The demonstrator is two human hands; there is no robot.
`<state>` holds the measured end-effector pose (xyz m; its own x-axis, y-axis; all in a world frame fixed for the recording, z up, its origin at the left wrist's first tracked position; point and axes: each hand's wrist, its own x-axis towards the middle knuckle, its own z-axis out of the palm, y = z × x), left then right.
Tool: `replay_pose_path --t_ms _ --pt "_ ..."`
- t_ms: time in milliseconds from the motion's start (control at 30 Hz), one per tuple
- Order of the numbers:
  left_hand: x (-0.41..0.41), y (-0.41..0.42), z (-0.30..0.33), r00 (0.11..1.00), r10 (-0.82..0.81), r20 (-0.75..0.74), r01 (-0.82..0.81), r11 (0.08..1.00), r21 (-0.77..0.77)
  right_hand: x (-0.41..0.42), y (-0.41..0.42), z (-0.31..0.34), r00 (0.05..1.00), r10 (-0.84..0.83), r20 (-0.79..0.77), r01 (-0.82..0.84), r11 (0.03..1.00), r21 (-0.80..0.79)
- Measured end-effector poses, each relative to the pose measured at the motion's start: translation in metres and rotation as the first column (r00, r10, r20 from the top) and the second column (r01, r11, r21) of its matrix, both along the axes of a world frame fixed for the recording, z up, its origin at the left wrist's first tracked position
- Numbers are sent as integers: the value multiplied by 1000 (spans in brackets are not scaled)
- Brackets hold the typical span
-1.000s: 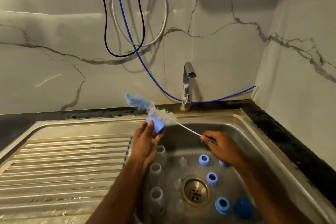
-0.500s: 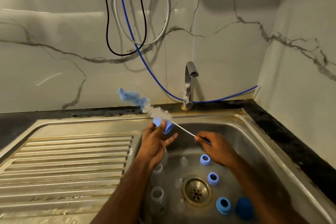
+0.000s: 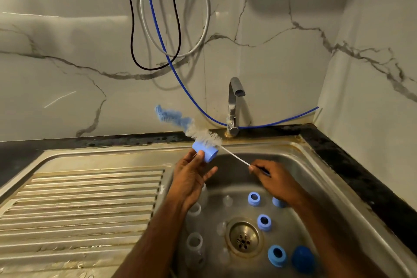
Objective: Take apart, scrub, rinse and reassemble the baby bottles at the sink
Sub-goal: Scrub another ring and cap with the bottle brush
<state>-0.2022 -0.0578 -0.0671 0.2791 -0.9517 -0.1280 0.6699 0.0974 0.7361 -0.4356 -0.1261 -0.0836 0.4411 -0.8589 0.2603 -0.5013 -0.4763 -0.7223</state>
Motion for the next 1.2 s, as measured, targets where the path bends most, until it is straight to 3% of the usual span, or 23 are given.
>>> replay_pose_path --t_ms 133,300,500,700,800,867,900,967,1000,1133,1200 --pt "11 -2 -1 997 43 -71 -41 999 21 -17 -6 -6 999 19 -51 -17 999 43" --pt "-8 2 5 998 37 -56 -38 999 -14 16 7 -4 998 -10 -59 9 1000 -23" --pt "10 -1 2 991 25 -130 -30 999 -36 -18 -10 -11 1000 5 -31 -1 990 139" --pt "-6 -4 -1 979 -62 -194 59 998 -22 15 2 -8 999 21 -39 -20 1000 19" --pt "-1 -2 2 978 -50 -202 43 998 -38 0 -6 -9 999 12 -30 -10 999 47" --pt "2 -2 2 1000 -1 -24 0 999 -52 -14 -10 -11 999 15 -29 -12 997 80" --pt "2 -2 2 989 19 147 -8 998 -70 -17 -11 -11 999 17 -30 -14 996 86" --pt "2 -3 -4 866 82 494 -32 994 -108 -12 -7 -10 999 29 -33 -27 998 61" --pt "2 -4 -7 801 110 589 -49 992 -119 -6 -4 -9 998 43 -38 -42 998 42" --pt "13 0 -12 611 207 764 -145 978 -148 0 -2 -3 992 77 -101 -77 997 12" --pt "21 1 -14 600 209 772 -149 978 -148 -11 -7 -4 992 36 -120 -34 999 19"
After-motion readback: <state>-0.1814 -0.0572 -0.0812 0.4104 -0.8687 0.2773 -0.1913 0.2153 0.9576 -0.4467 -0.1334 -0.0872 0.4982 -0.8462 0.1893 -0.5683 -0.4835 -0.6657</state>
